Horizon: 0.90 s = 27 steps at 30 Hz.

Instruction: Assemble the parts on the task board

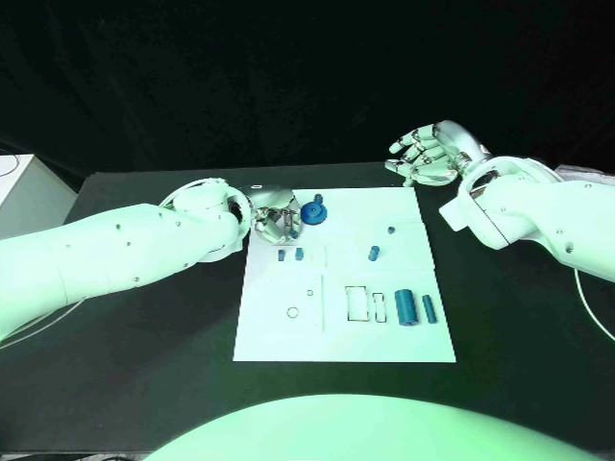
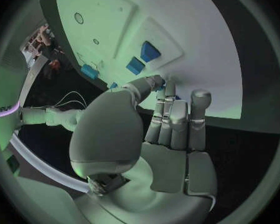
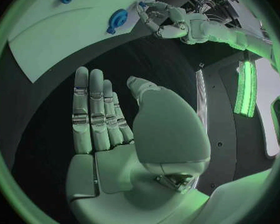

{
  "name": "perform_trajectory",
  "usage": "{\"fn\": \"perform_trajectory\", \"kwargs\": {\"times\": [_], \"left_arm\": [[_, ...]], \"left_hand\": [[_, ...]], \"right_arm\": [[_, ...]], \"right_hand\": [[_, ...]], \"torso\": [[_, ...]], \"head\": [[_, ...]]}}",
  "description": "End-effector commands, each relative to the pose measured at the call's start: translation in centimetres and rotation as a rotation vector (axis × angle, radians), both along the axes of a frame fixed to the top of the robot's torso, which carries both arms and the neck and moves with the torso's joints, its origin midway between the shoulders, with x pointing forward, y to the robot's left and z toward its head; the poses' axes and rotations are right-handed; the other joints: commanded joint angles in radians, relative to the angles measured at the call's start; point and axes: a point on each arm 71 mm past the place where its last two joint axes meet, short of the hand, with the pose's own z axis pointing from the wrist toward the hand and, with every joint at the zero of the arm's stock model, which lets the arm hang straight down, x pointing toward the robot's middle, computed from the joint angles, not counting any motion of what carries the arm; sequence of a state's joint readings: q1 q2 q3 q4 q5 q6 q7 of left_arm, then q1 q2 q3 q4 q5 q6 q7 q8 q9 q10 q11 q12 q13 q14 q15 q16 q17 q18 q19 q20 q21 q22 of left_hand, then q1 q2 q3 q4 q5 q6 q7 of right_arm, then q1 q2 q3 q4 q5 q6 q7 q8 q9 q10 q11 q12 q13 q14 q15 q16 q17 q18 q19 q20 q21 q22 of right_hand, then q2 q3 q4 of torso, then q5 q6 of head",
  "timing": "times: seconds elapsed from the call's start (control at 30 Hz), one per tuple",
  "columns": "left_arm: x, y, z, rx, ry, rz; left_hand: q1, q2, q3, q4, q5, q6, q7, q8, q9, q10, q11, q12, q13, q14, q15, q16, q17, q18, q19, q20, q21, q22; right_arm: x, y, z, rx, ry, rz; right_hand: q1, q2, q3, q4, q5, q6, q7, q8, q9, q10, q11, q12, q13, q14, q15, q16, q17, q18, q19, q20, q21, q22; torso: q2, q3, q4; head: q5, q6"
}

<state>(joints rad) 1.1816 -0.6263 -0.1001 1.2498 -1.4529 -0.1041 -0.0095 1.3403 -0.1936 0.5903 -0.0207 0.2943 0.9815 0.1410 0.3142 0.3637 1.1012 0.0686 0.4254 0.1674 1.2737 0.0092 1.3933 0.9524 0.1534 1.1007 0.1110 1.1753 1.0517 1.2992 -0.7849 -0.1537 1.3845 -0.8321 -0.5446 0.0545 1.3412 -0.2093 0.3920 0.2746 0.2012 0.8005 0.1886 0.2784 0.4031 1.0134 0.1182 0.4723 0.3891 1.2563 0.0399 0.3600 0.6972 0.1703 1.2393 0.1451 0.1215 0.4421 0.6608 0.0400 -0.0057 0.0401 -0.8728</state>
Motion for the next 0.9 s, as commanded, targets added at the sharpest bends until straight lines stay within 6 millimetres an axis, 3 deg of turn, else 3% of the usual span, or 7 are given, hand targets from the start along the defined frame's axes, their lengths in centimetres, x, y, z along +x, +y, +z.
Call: {"fn": "perform_trajectory", "kwargs": {"times": [0.03, 0.33, 0.9], "left_arm": [[-0.14, 0.13, -0.29, 0.000, 0.008, 0.011], [-0.16, 0.28, -0.29, -0.002, 0.004, 0.025], [-0.14, 0.84, -0.26, 0.005, 0.005, 0.048]], "left_hand": [[-0.002, -0.011, -0.008, 0.000, -0.003, -0.021, 0.002, -0.017, -0.011, 0.001, 0.006, -0.008, 0.003, -0.004, 0.003, 0.002, -0.001, -0.013, -0.007, 0.003, -0.008, -0.002], [-0.007, -0.024, -0.009, 0.003, -0.003, -0.061, 0.006, -0.048, -0.015, 0.002, 0.004, -0.015, 0.010, -0.010, 0.003, 0.002, -0.008, -0.011, -0.010, 0.005, -0.014, -0.007], [-0.006, -0.029, -0.008, 0.005, -0.003, -0.089, 0.010, -0.067, -0.017, 0.001, 0.005, -0.020, 0.015, -0.016, 0.003, 0.000, -0.020, -0.009, -0.016, 0.005, -0.023, -0.016]], "right_arm": [[-0.04, 0.10, -0.03, -0.008, 0.000, 0.016], [-0.04, 0.11, -0.06, -0.011, -0.001, 0.017], [-0.09, 0.06, -0.42, -0.043, 0.028, 0.039]], "right_hand": [[0.000, -0.009, 0.005, 0.001, 0.004, -0.001, 0.006, 0.006, -0.001, 0.000, -0.002, -0.007, -0.002, 0.002, 0.004, -0.006, -0.001, 0.012, 0.004, 0.001, -0.003, -0.002], [-0.001, -0.009, 0.005, 0.001, 0.004, -0.001, 0.006, 0.006, -0.001, 0.000, -0.002, -0.007, -0.003, 0.001, 0.004, -0.007, -0.001, 0.012, 0.004, 0.001, -0.004, -0.002], [0.006, -0.010, 0.006, -0.005, 0.000, -0.004, 0.009, 0.007, -0.003, -0.009, 0.001, -0.020, -0.024, 0.004, 0.006, -0.021, -0.001, 0.012, 0.007, 0.003, -0.011, -0.016]], "torso": [[0.000, 0.0000, 0.0001], [0.000, 0.0001, 0.0000], [0.000, 0.0007, -0.0001]], "head": [[0.000, 0.000], [0.000, 0.000], [-0.002, 0.000]]}}
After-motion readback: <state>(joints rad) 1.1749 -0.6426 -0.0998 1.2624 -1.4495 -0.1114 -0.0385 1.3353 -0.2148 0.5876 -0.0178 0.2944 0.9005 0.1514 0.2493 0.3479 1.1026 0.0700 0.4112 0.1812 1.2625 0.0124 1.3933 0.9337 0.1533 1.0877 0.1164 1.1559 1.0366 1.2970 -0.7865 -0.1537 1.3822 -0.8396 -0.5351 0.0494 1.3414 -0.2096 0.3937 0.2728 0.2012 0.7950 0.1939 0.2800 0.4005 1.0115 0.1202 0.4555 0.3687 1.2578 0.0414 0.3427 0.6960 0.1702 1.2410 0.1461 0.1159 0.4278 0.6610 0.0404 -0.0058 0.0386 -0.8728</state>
